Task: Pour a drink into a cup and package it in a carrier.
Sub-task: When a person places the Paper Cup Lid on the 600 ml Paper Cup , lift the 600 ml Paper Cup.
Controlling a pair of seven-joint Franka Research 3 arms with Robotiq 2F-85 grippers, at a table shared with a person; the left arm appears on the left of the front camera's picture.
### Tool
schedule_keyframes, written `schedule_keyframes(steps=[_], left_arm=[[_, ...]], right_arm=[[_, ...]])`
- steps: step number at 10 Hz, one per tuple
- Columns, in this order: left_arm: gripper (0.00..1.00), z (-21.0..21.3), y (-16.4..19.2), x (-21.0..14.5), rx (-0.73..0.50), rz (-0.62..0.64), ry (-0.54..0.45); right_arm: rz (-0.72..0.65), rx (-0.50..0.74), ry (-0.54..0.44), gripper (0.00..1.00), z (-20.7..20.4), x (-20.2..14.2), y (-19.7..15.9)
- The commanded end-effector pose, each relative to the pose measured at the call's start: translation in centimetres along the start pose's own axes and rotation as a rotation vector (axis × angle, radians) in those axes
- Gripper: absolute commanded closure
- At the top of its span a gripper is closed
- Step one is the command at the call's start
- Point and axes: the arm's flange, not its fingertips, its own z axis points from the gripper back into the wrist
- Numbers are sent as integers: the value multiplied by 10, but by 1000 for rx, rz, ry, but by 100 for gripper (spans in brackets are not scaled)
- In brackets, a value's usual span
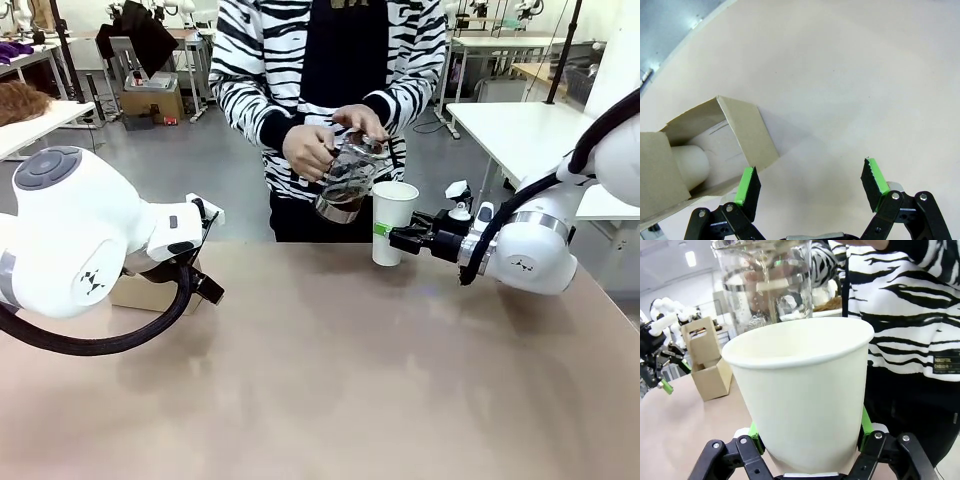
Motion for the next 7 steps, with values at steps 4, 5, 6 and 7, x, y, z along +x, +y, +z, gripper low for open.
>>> schedule_keyframes(steps=[4,5,6,7], left_arm=[[0,1,0,0,-2,0,-2],[0,1,0,0,-2,0,-2],[0,1,0,0,-2,0,-2],[0,1,0,0,-2,0,-2]], right_arm=[[-5,3,1,20,1,5,4],[-5,3,1,20,1,5,4],[-5,3,1,20,1,5,4],[-5,3,1,20,1,5,4]])
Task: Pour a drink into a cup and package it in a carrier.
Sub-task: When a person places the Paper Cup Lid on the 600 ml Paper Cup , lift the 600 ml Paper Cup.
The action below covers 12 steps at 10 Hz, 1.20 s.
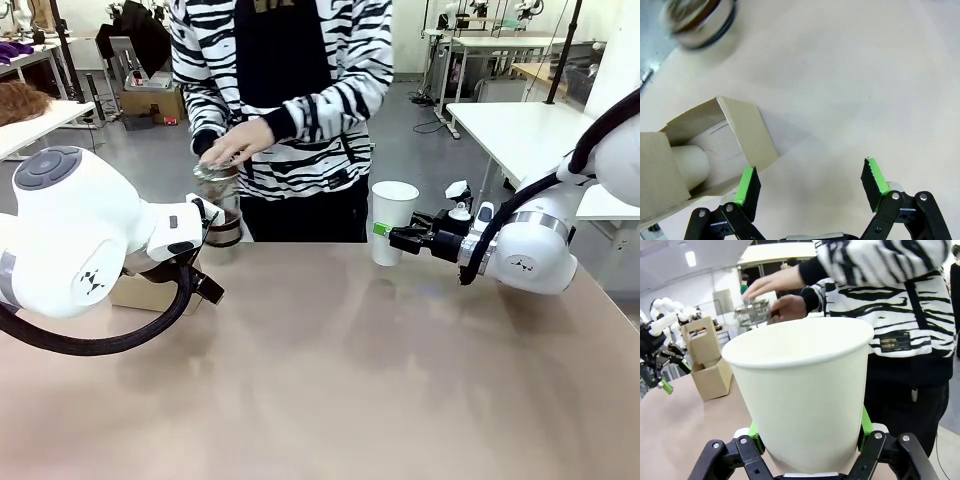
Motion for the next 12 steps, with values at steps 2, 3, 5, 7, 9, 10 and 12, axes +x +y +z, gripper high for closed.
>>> schedule_keyframes(steps=[2,3,5,7,9,10,12], left_arm=[[0,1,0,0,-2,0,-2],[0,1,0,0,-2,0,-2],[0,1,0,0,-2,0,-2],[0,1,0,0,-2,0,-2],[0,1,0,0,-2,0,-2],[0,1,0,0,-2,0,-2],[0,1,0,0,-2,0,-2]], right_arm=[[-5,3,1,20,1,5,4],[-5,3,1,20,1,5,4],[-5,3,1,20,1,5,4],[-5,3,1,20,1,5,4],[-5,3,1,20,1,5,4],[-5,3,1,20,1,5,4],[-5,3,1,20,1,5,4]])
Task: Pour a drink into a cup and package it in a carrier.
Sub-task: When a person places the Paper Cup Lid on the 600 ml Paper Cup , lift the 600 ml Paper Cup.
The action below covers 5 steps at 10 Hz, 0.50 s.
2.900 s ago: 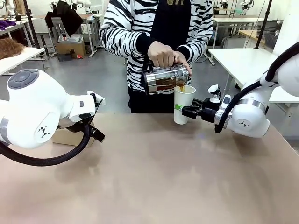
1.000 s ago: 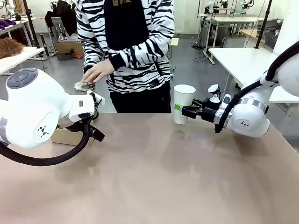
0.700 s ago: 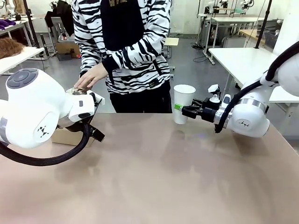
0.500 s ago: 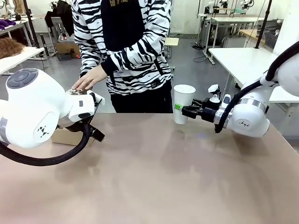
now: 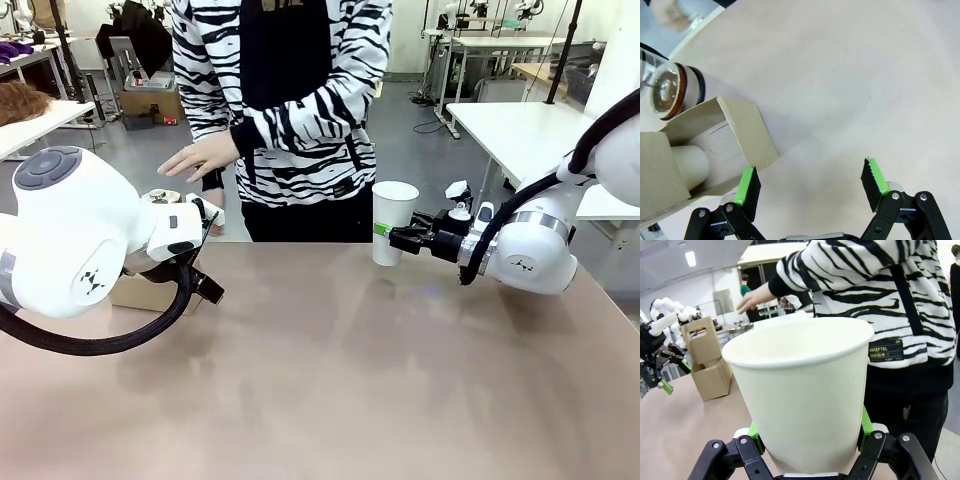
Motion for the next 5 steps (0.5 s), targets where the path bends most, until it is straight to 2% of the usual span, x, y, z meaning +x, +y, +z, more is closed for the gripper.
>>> schedule_keyframes(steps=[1,5], left_arm=[[0,1,0,0,-2,0,-2],[0,1,0,0,-2,0,-2]], right_arm=[[-5,3,1,20,1,5,4],[-5,3,1,20,1,5,4]])
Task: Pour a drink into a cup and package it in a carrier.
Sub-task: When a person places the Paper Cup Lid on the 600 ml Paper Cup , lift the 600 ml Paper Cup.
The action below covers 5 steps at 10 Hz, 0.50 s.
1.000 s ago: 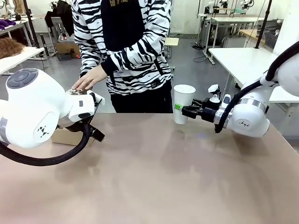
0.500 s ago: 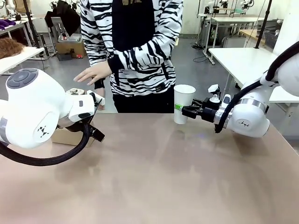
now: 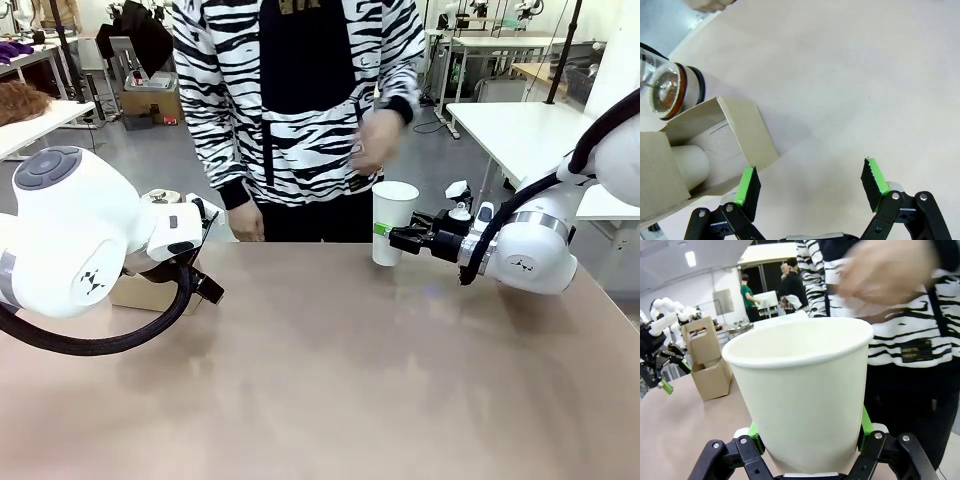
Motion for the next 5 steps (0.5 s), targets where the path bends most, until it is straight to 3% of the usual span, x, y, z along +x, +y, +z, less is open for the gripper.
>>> schedule_keyframes(steps=[1,5], left_arm=[[0,1,0,0,-2,0,-2],[0,1,0,0,-2,0,-2]], right_arm=[[-5,3,1,20,1,5,4],[-5,3,1,20,1,5,4]])
